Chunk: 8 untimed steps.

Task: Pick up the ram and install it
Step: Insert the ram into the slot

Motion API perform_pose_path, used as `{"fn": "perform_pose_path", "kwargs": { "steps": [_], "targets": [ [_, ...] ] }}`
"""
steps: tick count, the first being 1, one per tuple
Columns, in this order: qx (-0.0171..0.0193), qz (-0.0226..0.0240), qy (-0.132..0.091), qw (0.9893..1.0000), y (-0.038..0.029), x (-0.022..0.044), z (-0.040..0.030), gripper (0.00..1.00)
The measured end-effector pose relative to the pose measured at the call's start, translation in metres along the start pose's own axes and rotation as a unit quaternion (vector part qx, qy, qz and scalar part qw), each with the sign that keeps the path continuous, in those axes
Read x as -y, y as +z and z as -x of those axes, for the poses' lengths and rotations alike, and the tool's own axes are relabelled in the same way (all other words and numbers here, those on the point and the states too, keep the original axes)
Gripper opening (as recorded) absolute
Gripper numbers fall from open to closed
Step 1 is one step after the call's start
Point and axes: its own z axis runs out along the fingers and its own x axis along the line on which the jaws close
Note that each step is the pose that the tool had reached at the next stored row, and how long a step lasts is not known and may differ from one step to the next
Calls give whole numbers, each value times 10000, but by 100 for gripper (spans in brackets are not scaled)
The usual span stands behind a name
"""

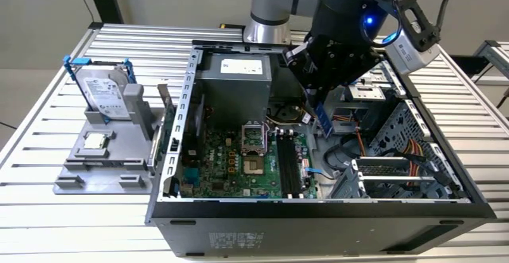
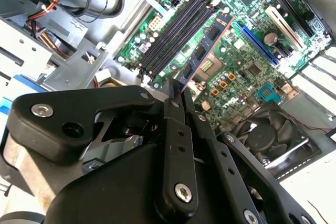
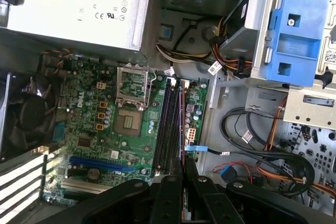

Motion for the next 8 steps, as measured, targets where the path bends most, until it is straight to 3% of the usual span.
{"fn": "perform_pose_path", "kwargs": {
  "steps": [8],
  "targets": [
    [-1, -3, 0, 10000, 30, 1, 0, 0]
  ]
}}
